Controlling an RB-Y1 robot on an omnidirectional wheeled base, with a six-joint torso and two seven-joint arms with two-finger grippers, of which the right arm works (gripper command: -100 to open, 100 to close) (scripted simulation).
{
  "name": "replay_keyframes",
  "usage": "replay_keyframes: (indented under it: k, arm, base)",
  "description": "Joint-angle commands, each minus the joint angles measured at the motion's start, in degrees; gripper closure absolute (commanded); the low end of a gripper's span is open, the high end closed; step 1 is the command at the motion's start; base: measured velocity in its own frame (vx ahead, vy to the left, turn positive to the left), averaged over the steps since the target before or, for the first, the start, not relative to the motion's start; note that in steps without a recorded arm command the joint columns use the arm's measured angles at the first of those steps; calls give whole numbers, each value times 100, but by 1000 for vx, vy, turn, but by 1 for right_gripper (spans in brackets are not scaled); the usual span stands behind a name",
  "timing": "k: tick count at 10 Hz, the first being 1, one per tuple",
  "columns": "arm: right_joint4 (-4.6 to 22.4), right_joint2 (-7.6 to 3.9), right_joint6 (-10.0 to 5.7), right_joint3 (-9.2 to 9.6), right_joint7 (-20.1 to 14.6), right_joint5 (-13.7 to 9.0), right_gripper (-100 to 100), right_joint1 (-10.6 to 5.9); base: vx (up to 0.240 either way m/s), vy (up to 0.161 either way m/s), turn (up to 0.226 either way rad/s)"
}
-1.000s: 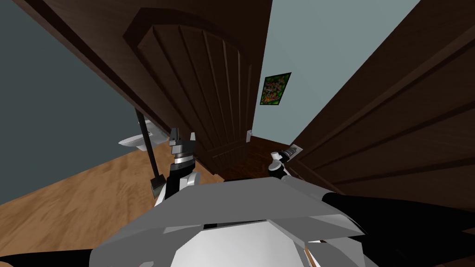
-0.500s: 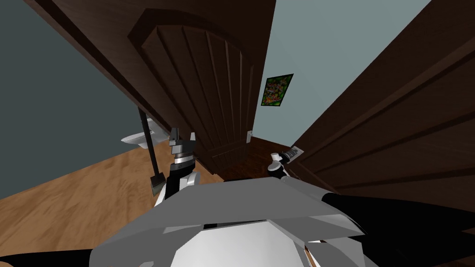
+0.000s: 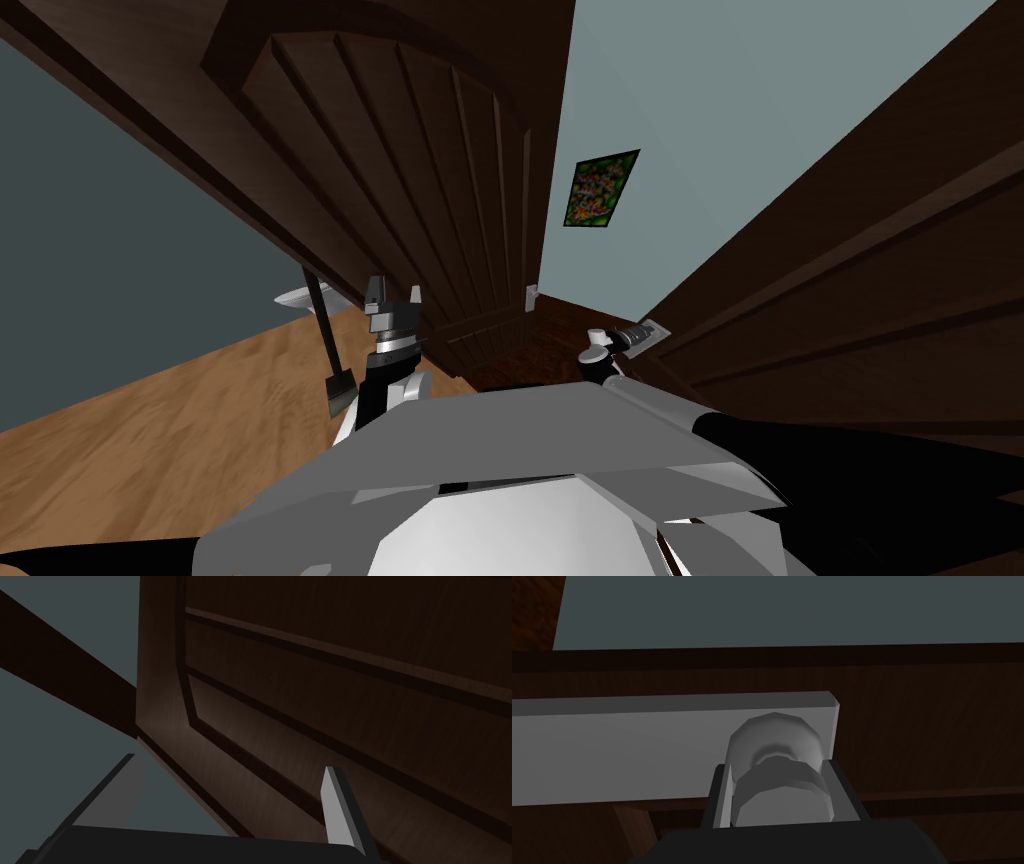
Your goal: Push the door open
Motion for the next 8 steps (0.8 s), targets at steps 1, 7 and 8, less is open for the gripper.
replay_keyframes:
  k: [1,7,8]
  arm:
    - [5,-43,-136,-198,117,-58,100,-52]
    - [-17,-66,-476,-682,352,-198,100,-156]
    - [-46,-79,-529,-774,391,-224,100,-172]
  base:
    - [59,-134,90]
    - [57,-144,48]
    - [38,-240,61]
